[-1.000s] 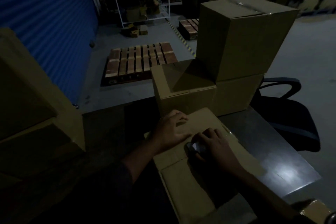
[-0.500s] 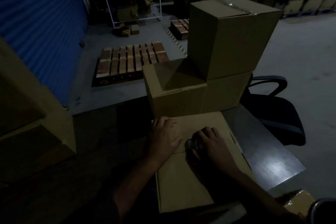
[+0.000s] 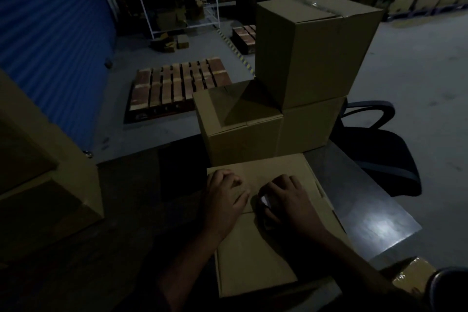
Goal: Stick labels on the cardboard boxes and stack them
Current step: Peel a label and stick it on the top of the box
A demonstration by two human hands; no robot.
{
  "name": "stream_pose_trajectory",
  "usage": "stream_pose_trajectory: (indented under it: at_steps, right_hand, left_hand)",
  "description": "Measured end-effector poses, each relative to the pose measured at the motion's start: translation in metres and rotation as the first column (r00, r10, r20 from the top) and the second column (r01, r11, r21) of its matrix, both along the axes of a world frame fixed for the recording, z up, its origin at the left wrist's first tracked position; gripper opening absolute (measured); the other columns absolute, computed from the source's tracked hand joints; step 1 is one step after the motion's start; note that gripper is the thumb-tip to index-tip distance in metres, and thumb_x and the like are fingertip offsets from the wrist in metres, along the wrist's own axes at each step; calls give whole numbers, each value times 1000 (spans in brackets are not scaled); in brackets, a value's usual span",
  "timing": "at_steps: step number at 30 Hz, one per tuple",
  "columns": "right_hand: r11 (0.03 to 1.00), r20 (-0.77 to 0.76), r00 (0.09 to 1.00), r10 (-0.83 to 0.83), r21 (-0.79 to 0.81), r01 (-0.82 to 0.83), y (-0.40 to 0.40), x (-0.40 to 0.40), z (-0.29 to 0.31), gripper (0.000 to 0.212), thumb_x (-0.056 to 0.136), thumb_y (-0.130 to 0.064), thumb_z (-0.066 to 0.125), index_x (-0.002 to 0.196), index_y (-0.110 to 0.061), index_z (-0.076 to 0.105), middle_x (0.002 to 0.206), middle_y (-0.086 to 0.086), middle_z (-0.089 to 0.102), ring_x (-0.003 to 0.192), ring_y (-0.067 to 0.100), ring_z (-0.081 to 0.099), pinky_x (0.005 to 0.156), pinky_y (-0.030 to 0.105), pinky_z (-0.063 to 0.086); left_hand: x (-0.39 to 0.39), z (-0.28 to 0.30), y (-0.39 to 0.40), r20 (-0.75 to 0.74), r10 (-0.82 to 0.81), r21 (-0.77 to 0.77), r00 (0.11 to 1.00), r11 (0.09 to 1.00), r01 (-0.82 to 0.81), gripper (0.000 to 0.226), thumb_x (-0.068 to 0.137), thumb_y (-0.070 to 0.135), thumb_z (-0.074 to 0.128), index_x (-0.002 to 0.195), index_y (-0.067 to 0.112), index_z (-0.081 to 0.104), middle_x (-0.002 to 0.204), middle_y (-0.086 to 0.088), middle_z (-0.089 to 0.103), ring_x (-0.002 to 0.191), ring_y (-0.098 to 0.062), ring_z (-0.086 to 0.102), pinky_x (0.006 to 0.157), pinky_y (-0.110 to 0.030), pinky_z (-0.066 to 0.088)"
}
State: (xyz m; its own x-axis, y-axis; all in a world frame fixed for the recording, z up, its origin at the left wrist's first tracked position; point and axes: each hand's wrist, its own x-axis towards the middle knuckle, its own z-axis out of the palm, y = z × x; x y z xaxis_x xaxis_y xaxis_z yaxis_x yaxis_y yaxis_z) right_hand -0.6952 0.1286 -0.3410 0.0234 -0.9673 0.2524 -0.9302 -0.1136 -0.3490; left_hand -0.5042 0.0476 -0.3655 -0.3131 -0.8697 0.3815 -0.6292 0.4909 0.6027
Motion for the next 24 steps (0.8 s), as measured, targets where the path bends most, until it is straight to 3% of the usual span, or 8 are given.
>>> stream_pose_trajectory:
  at_steps: [11, 18, 21, 24]
  right_hand:
    - [999, 45, 998, 40, 30, -41, -4, -4, -4, 32, 95, -61, 45, 117, -42, 59, 117, -10, 51, 102, 10, 36, 83, 34, 37]
    - [999, 66, 997, 33, 25, -35, -3, -4, -5, 28, 95, -59, 53, 116, -41, 58, 117, -12, 49, 104, 9, 36, 83, 31, 35]
    - [1000, 156, 988, -3, -12, 5, 0, -7, -4, 28, 89, -48, 63, 111, -32, 59, 110, -10, 51, 101, 12, 40, 81, 29, 36]
    - [998, 72, 996, -48, -48, 52, 8, -5, -7, 28, 88, -45, 62, 111, -29, 62, 109, -8, 52, 101, 15, 43, 83, 29, 40]
  left_hand:
    - [1, 1, 1, 27, 8, 25, 1000, 1000, -9, 25, 90, 47, 71, 107, 31, 65, 122, 12, 51, 116, -12, 53, 93, -40, 54]
    - [1, 3, 3, -6, -11, 25, 1000, 1000, 11, 28, 89, 51, 66, 106, 29, 66, 121, 10, 52, 117, -13, 54, 96, -40, 53]
    - [2, 3, 3, 0, -3, 20, 1000, 1000, 3, 29, 88, 53, 65, 106, 30, 66, 121, 11, 51, 118, -13, 53, 97, -40, 53]
    - [2, 4, 4, -15, -6, 10, 1000, 1000, 6, 32, 87, 55, 61, 104, 29, 65, 119, 13, 51, 117, -13, 54, 97, -40, 53]
